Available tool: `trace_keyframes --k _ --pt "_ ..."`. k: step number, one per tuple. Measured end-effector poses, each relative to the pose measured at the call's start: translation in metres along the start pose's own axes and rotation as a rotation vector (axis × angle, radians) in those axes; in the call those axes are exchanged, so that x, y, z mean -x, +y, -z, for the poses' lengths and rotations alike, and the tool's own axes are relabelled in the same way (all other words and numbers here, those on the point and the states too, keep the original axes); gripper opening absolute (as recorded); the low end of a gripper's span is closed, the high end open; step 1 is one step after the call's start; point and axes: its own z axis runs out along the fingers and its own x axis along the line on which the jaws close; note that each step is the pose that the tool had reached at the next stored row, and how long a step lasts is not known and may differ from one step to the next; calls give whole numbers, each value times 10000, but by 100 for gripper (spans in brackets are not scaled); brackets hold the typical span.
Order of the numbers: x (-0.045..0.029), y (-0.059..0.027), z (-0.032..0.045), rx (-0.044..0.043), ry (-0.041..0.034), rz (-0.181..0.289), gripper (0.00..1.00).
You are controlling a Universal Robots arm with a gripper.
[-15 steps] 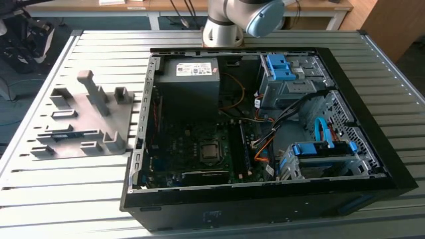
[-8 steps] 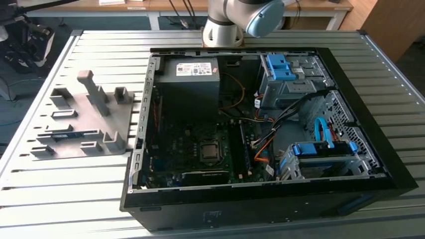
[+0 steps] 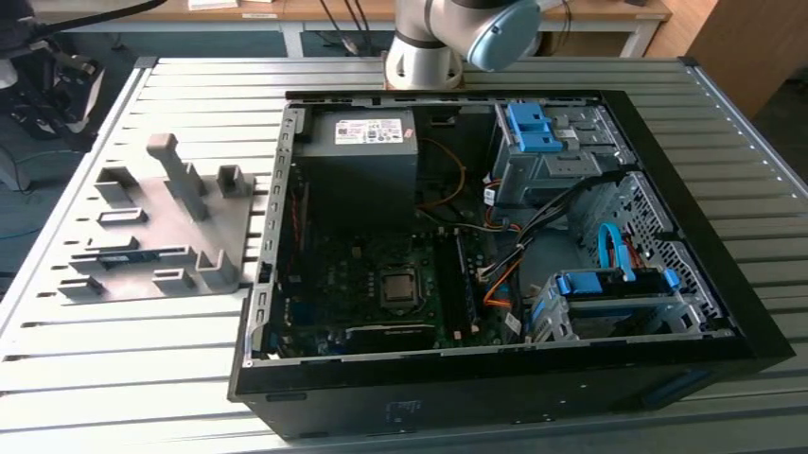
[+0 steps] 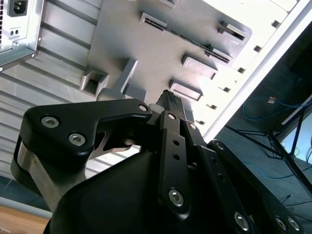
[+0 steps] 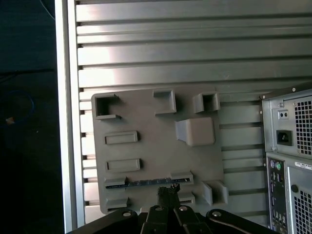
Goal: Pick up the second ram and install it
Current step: 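Reach for the second ram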
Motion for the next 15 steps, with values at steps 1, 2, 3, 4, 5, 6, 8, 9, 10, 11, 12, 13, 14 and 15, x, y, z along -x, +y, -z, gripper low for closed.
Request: trace_keyframes --k 1,2,3,4,5,6,8,9,10,11,12,13,14,15 --pt "-4 -1 -10 0 0 0 10" --pt "-7 -2 -20 0 0 0 10" --pt "-10 -2 -30 0 0 0 10" --pt "-12 -3 -40 0 0 0 10" --pt "-15 -3 -50 0 0 0 10" --pt "-18 -4 -59 1 -1 -1 10" --pt "-24 -5 -77 0 -1 0 10" --pt "-28 -6 -85 0 0 0 10" --pt "-31 -6 -94 0 0 -1 10" --pt "-34 -7 -101 0 1 -1 10" --pt "-37 -7 -109 0 0 0 10" --pt "-40 -8 -117 0 0 0 10" --pt "-43 -9 -126 0 0 0 10" --pt "-45 -10 -137 0 -1 0 10"
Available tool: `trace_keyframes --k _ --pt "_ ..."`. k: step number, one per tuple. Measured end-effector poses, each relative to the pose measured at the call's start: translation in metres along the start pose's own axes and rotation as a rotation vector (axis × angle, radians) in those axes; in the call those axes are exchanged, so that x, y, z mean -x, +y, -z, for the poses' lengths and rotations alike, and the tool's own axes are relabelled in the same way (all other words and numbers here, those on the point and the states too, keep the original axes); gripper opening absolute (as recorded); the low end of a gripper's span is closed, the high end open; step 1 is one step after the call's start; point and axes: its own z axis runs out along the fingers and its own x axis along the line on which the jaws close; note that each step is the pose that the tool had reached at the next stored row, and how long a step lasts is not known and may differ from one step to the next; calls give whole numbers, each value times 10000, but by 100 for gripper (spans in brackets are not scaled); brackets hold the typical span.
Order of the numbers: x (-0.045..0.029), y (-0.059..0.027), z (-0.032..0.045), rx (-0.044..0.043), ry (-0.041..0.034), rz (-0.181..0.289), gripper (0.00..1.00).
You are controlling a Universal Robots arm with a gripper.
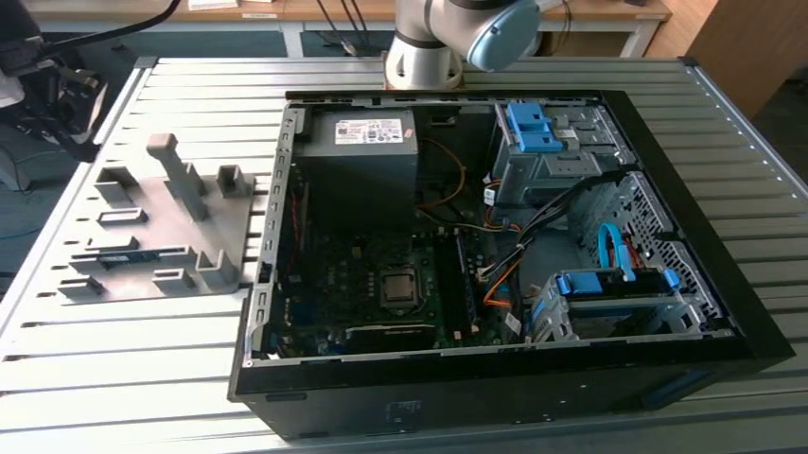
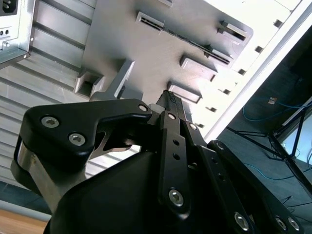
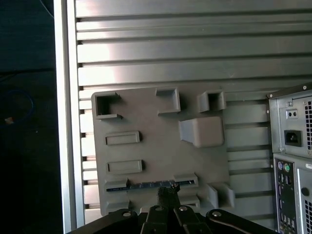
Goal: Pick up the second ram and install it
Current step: 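Reach for the second ram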
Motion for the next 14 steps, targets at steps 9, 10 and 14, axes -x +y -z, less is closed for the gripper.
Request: trace_keyframes --k 9,10,14 --pt "-28 -5 -85 -1 0 0 10" --pt "-31 -6 -94 -1 1 -1 10" --pt "-45 -9 -127 0 1 0 10"
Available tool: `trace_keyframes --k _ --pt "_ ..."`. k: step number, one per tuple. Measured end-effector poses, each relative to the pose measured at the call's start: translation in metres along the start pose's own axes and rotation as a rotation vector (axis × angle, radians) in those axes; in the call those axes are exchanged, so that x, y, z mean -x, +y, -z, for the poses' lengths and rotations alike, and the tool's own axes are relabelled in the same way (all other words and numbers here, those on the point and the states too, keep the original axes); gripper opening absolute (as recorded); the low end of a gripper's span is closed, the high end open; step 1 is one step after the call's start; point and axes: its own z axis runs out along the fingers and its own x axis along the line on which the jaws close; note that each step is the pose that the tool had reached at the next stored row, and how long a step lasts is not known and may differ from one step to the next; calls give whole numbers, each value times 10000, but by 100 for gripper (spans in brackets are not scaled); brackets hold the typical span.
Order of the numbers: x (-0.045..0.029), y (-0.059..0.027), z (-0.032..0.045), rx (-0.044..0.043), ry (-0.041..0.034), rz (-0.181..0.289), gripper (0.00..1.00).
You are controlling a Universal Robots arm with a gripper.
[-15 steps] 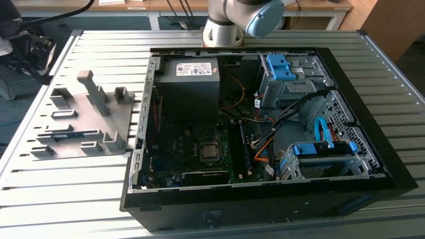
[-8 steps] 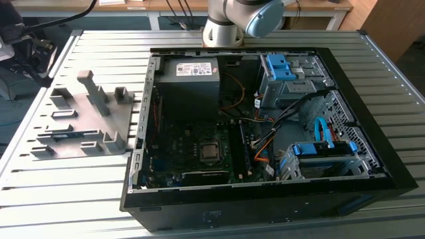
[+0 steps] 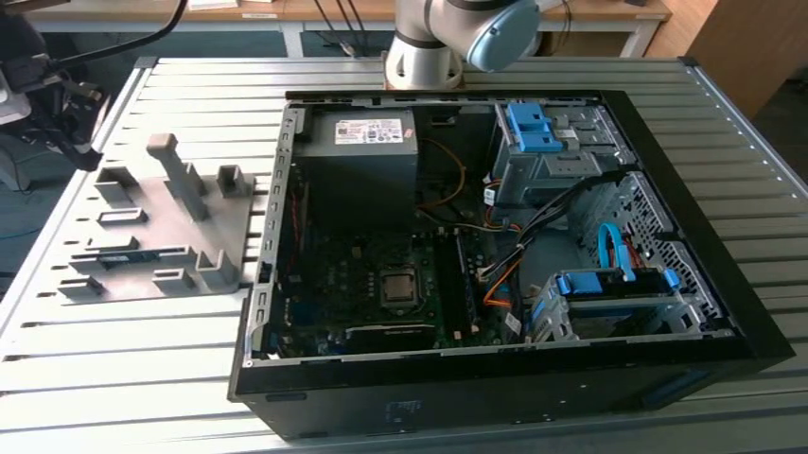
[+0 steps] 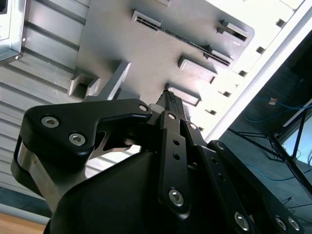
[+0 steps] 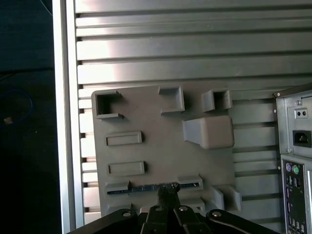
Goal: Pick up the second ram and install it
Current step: 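Reach for the second ram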
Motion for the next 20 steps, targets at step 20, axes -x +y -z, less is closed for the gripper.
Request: trace_keyframes --k 20 --pt "-51 -11 -170 0 0 0 10"
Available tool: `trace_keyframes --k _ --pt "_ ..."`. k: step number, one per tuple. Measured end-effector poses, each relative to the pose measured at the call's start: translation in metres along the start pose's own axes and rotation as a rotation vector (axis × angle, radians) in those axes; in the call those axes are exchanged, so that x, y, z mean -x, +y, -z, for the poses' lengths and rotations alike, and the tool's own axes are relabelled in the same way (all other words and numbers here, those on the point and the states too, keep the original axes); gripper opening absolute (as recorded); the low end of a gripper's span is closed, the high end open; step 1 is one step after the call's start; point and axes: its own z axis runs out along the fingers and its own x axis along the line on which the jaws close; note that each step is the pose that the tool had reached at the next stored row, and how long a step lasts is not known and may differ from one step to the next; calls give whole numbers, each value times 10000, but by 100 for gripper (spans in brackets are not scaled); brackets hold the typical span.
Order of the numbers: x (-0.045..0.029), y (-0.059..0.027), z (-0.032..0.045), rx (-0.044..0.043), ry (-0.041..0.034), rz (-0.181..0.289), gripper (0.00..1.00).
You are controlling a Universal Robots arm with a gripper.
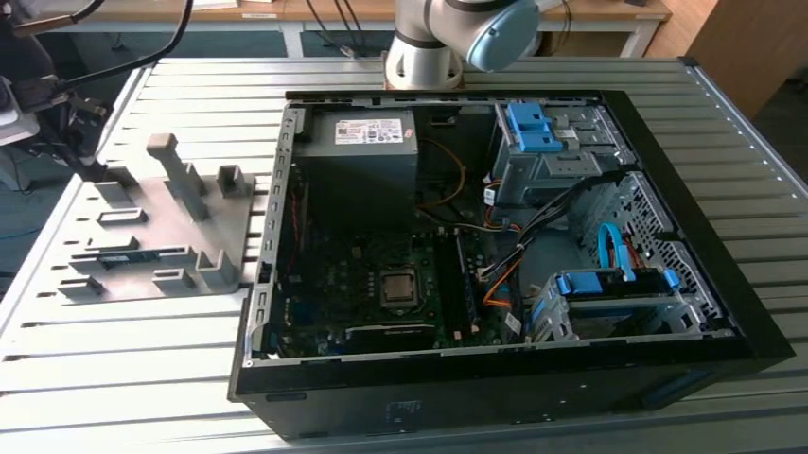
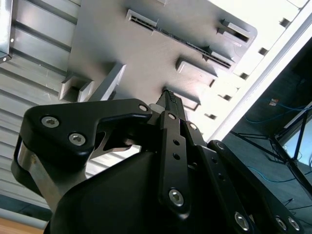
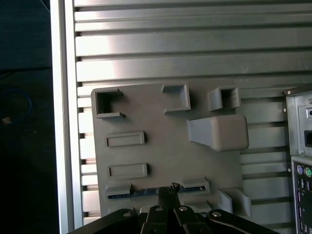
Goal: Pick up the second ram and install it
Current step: 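Reach for the second ram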
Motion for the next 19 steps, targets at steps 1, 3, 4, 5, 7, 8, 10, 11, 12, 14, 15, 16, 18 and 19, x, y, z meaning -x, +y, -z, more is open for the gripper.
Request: trace_keyframes --k 1,3,4,5,7,8,10,11,12,14,15,16,18,19 --pt "-2 0 -8 1 0 0 10" --pt "-7 -1 -23 0 0 0 10" --pt "-9 -2 -31 1 0 0 10" --pt "-12 -2 -39 0 0 0 10" --pt "-18 -4 -56 0 0 0 10" --pt "-20 -4 -67 0 0 0 10" --pt "-28 -6 -99 0 0 -1 10" --pt "-32 -7 -116 0 0 -1 10" --pt "-37 -8 -132 0 1 0 10" --pt "-44 -10 -167 0 -1 0 10" --pt "-47 -12 -185 0 0 0 10" --pt "-49 -12 -202 0 0 1 10" --pt "-54 -14 -240 0 0 0 10" --pt "-58 -15 -258 0 0 0 10"
